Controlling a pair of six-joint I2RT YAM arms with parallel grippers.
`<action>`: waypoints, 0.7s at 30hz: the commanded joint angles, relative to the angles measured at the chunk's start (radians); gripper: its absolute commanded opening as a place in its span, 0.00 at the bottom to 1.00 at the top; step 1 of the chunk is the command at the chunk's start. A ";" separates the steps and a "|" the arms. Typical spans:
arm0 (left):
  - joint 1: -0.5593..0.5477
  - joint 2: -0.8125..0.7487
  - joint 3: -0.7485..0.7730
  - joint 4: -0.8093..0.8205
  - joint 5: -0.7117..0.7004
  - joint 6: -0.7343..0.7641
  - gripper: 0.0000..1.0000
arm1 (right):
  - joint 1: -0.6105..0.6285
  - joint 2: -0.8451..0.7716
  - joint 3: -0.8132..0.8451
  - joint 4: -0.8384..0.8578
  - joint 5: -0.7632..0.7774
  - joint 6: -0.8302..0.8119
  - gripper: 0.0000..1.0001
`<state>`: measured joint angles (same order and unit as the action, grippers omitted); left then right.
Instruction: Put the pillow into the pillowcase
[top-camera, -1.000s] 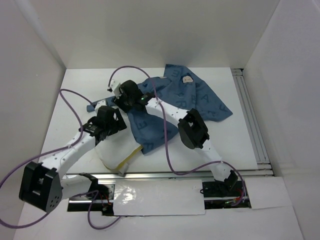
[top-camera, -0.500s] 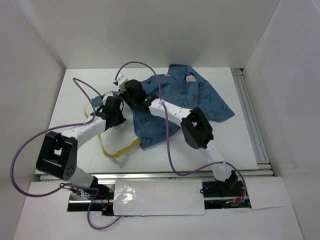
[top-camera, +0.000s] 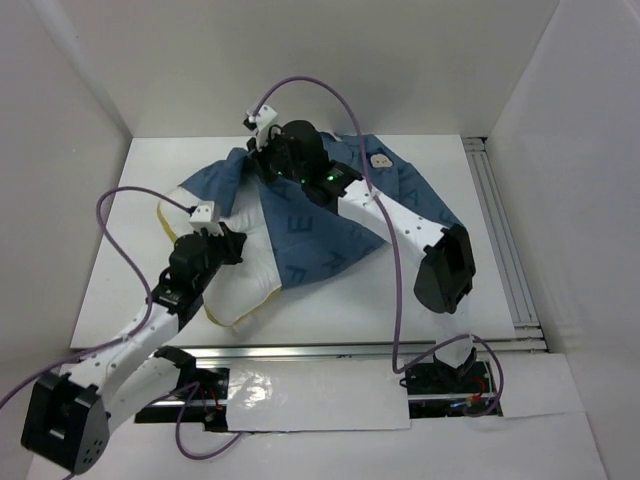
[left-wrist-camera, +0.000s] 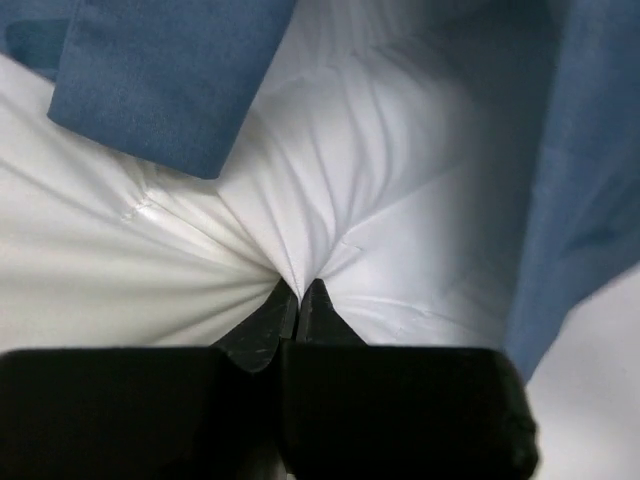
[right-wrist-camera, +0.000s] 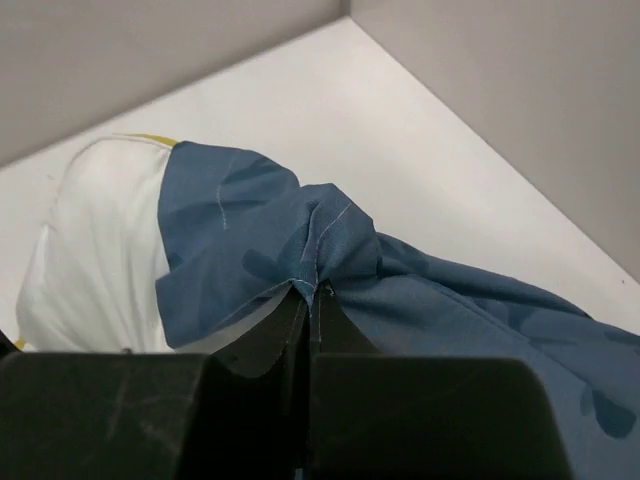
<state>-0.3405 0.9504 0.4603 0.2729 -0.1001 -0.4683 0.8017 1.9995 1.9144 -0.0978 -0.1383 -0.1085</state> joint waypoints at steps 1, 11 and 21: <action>-0.018 -0.157 -0.003 0.348 0.079 0.146 0.00 | 0.016 -0.108 -0.020 0.036 -0.083 0.072 0.00; -0.029 -0.222 0.110 0.344 0.270 0.200 0.00 | 0.054 -0.067 0.080 -0.017 -0.157 0.139 0.00; -0.077 -0.067 0.130 0.528 0.278 0.163 0.00 | 0.197 0.082 0.342 -0.040 -0.238 0.201 0.00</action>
<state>-0.3832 0.8650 0.5201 0.5034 0.0917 -0.2947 0.8806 2.0911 2.1632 -0.1768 -0.2314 0.0319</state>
